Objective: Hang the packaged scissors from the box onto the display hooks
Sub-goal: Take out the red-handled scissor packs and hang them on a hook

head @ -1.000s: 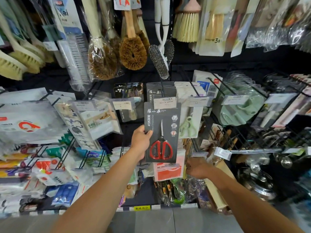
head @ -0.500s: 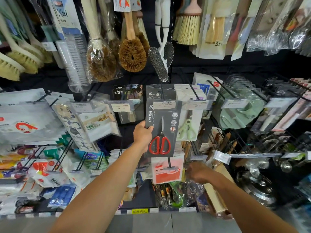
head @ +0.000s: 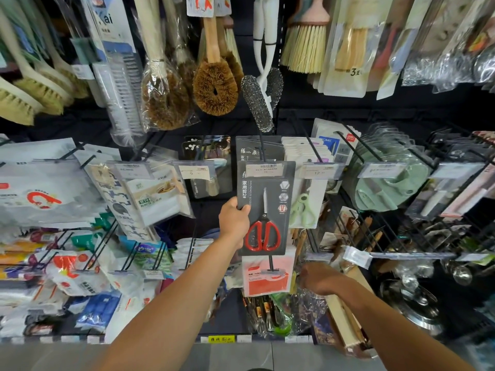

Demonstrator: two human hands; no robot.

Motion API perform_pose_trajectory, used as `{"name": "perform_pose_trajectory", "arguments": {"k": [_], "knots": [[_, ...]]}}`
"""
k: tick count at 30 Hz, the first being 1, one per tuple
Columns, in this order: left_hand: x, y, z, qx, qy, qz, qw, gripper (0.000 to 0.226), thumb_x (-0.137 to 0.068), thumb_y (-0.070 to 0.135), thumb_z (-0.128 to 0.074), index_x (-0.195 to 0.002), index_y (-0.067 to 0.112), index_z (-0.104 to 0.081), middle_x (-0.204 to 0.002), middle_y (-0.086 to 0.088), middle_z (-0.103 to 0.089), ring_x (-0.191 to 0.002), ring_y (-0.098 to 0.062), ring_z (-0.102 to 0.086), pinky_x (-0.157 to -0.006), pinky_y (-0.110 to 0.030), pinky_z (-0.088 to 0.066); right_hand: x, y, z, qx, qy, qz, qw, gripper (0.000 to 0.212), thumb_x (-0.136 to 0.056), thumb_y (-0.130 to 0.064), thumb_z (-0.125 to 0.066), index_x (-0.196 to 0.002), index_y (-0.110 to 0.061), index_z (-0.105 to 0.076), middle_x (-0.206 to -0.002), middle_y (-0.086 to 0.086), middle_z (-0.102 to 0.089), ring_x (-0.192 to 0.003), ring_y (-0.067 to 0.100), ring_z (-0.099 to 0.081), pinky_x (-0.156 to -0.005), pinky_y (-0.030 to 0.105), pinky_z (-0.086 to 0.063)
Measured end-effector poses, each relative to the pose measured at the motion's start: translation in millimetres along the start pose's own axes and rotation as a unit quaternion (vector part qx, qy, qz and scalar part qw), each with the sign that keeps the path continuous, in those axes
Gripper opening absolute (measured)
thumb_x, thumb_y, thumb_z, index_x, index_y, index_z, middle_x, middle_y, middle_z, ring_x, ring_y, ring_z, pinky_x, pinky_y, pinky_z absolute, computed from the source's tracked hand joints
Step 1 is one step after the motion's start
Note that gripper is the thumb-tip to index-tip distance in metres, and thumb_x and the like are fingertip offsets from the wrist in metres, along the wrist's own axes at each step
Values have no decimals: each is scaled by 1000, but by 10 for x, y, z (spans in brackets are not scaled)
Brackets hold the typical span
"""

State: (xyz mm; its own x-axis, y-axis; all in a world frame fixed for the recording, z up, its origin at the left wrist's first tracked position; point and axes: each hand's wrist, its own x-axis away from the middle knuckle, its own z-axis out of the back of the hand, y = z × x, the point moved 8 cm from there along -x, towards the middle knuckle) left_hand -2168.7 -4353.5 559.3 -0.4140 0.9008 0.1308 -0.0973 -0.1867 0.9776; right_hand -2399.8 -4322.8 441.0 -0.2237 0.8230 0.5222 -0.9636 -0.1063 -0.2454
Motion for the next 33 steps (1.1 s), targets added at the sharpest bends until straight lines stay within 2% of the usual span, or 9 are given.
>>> {"name": "perform_pose_trajectory", "arguments": {"k": [6,9,14,17,20,25,27,29,33], "knots": [[29,21,118,-21,2,-34,999,21,-94,5,-52,-96,23,-65,-100,2,-72,-98,-23,-67,-90,-39,-53,-80,24,20,2,6,4,1000,33,-91,-33,-55,-119,-16,-60,-120,5,-62,-93,17,-53,-74,26,-39],[10,16,125,-28,-14,-32,999,25,-95,6,-52,-92,28,-64,-100,3,-72,-99,-22,-67,-93,-42,-54,-105,6,-23,4,9,8,1000,28,-91,-31,-55,-113,-16,-63,-110,4,-63,-90,17,-54,-74,26,-38],[-17,34,110,-15,-33,-26,999,32,-95,5,-52,-87,34,-64,-101,6,-72,-99,-17,-68,-95,-44,-53,-126,-17,-111,-10,-6,7,1000,27,-92,-28,-54,-114,-14,-62,-118,6,-63,-101,20,-61,-75,25,-43],[-18,6,99,-9,-44,-26,999,34,-96,4,-50,-92,34,-65,-102,7,-73,-100,-16,-67,-96,-41,-53,-99,-20,-114,-14,-4,9,1000,28,-91,-31,-54,-114,-17,-61,-116,5,-64,-95,18,-62,-72,25,-45],[-20,11,47,6,-45,-19,999,31,-96,4,-50,-94,30,-67,-102,6,-73,-100,-17,-67,-95,-39,-52,-79,-10,-125,-13,-7,11,1000,33,-92,-32,-55,-121,-19,-59,-121,4,-62,-103,20,-62,-80,27,-49],[-123,56,25,-8,-13,-8,1000,20,-95,4,-52,-103,14,-67,-102,0,-71,-98,-22,-66,-88,-34,-51,-56,30,-159,-19,-15,14,1000,31,-92,-28,-55,-119,-16,-61,-118,4,-65,-98,19,-60,-75,25,-41],[-153,85,31,-22,-6,-14,1000,17,-95,4,-52,-97,15,-65,-96,0,-69,-86,-18,-62,-75,-28,-49,-30,40,-161,-21,-25,17,999,30,-92,-23,-54,-119,-13,-61,-113,2,-63,-94,17,-56,-77,25,-41],[-153,121,47,-42,9,-23,999,16,-95,5,-51,-92,16,-62,-88,0,-64,-75,-14,-54,-65,-26,-42,-23,89,-179,-31,-28,9,999,30,-91,-23,-55,-118,-14,-61,-118,2,-63,-100,17,-58,-82,27,-47],[-99,-2,44,-39,19,-6,999,17,-96,4,-51,-100,13,-64,-95,-1,-67,-82,-15,-56,-74,-26,-42,37,144,-201,-44,-27,-6,999,31,-90,-30,-58,-120,-19,-59,-118,1,-63,-104,17,-60,-91,31,-50]]}}
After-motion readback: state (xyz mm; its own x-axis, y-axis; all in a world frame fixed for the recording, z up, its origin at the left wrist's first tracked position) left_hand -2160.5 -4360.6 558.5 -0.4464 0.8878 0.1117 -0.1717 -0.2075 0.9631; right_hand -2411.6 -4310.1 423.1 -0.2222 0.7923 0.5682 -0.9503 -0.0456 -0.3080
